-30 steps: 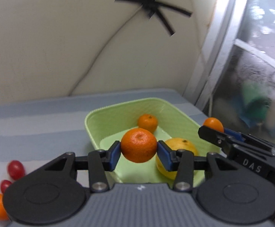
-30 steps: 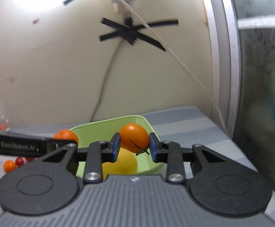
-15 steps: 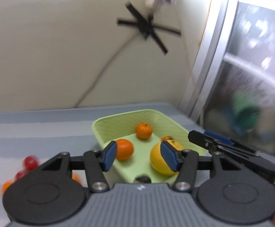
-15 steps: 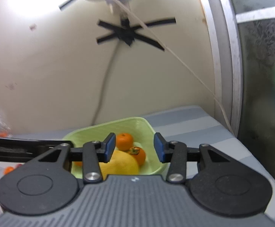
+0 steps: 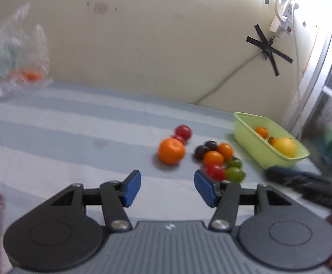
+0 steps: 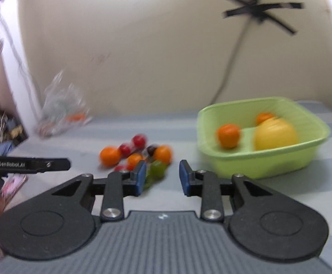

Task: Organize fruits
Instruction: 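Grasp a green cherry tomato with the right gripper while the left gripper grasps a red one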

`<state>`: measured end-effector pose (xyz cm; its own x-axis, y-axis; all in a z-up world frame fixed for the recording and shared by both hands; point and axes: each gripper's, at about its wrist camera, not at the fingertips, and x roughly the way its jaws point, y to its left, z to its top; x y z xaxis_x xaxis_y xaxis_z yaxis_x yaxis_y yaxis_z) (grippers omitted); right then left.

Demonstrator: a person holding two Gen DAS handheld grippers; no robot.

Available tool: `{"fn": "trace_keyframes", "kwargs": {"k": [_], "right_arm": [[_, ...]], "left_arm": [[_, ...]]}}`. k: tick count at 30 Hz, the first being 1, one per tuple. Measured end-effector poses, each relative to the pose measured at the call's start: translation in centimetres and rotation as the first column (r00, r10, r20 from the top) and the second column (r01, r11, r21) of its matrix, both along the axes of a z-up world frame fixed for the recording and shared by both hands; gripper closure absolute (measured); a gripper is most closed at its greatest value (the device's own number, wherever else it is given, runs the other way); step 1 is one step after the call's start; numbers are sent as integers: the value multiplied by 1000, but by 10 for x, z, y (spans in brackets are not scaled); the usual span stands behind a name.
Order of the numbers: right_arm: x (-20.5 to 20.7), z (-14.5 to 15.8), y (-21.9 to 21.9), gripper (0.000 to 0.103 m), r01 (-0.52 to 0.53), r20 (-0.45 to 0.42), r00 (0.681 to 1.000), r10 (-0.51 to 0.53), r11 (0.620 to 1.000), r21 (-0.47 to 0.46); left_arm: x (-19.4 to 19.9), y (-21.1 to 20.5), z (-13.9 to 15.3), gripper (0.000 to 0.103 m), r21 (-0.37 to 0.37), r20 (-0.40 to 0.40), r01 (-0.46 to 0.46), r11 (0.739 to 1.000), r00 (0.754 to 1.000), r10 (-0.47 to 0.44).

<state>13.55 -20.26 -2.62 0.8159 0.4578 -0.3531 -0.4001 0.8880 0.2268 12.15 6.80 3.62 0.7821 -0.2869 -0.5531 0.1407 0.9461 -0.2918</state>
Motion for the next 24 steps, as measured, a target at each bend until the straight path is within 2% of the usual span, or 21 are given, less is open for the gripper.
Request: {"fn": "trace_keyframes", "kwargs": {"k": [4,12,15,19,22,24], "right_arm": [[11,-4,27,67,-37,-30,999,34,996,-84],[28,-11,53,67,-67,-91,995,48,975,-211],[29,-14,60,72,-62,-84,996,43,970,-237],[26,-15,61,72,-39,-70,997,22,968,-246],[23,-14,57,72,-11,-66,998,-5,970,-243],[20,-15,53,72,-1,-66,998,-15,971,-238]], "left_arm": [[16,-5,-5,50,-100,-28,62,993,997,-65],[49,-25,-15,53,-169,-78,118,979,988,-133],[53,-34,-18,53,-146,-86,126,981,986,-139],[54,-43,-25,64,-112,-101,122,986,986,-134],[49,-52,-28,71,-42,-70,118,992,990,-120],[44,-56,-27,73,-14,-58,114,993,992,-115]]}}
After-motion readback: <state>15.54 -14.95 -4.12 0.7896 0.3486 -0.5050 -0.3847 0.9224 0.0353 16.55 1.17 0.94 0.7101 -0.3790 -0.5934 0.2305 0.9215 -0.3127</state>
